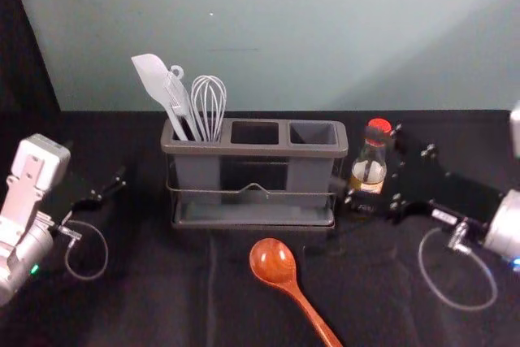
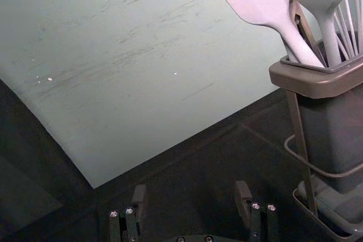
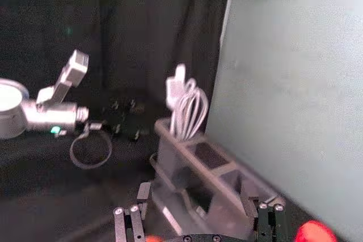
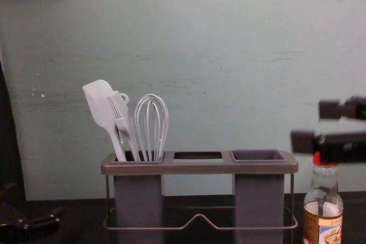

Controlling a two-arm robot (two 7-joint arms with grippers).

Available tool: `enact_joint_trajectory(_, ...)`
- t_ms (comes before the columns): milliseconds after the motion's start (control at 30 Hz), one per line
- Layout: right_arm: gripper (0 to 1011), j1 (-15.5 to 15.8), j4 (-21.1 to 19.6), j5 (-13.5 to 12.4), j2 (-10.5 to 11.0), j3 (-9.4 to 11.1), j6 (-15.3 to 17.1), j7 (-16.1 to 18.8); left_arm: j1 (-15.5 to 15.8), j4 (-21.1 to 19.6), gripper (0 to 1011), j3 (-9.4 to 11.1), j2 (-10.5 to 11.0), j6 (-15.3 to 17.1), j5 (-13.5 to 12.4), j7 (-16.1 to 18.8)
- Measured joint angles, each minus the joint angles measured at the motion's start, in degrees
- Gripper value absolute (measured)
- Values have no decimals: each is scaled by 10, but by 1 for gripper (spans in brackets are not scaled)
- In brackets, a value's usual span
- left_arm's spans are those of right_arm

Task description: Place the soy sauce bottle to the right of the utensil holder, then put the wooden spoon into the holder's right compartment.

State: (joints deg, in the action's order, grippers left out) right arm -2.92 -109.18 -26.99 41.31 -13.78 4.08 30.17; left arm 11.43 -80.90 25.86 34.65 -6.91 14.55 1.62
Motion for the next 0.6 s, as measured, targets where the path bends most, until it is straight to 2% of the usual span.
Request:
enact_joint_trajectory(67, 1003, -3, -12, 2, 4, -9, 30, -9, 0, 0, 1012, 0, 0, 0, 0, 0)
enact_joint_trajectory(100, 1002, -8, -24, 2, 6, -20, 73, -19, 0, 0, 1012, 0, 0, 0, 0, 0)
enact_joint_trajectory(167, 1003, -17, -32, 0, 8, -33, 114, -26, 0, 0, 1011, 0, 0, 0, 0, 0)
enact_joint_trajectory(200, 1002, -29, -35, -5, 8, -47, 157, -29, 0, 0, 1011, 0, 0, 0, 0, 0)
enact_joint_trajectory(300, 1003, -47, -36, -14, 5, -66, 212, -31, 0, 0, 1011, 0, 0, 0, 0, 0)
enact_joint_trajectory(400, 1002, -84, -29, -30, -6, -100, 310, -36, 0, 0, 1011, 0, 0, 0, 0, 0)
enact_joint_trajectory(467, 1002, -99, -24, -35, -13, -114, 347, -39, 0, 0, 1012, 0, 0, 0, 0, 0)
enact_joint_trajectory(500, 1002, -115, -18, -36, -20, -128, 383, -45, 0, 0, 1012, 0, 0, 0, 0, 0)
enact_joint_trajectory(600, 1002, -141, -7, -34, -33, -150, 429, -54, 0, 0, 1011, 0, 0, 0, 0, 0)
